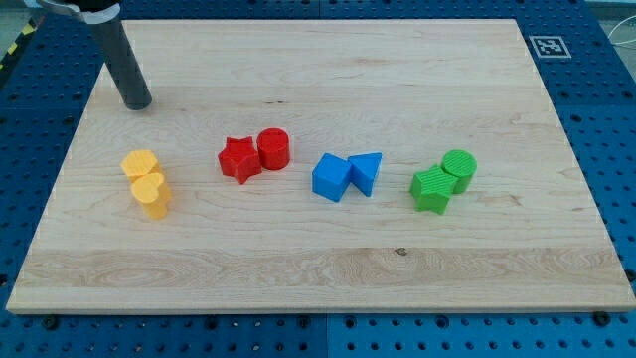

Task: Point your arm at the red circle

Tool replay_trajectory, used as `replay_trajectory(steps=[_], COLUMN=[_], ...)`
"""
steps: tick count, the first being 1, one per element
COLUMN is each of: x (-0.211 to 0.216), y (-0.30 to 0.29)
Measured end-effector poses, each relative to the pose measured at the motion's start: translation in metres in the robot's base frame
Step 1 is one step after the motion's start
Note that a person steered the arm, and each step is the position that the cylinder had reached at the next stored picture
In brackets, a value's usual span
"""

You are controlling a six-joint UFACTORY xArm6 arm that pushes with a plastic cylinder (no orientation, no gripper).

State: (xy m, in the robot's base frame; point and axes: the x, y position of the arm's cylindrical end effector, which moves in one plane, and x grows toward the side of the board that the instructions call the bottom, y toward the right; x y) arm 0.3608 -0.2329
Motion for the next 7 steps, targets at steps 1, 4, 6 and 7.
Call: replay_trajectory(steps=[1,4,6,7], x=[-0.002,-0.004,-0.012,-0.013], y=[0.0,0.0,0.0,0.0])
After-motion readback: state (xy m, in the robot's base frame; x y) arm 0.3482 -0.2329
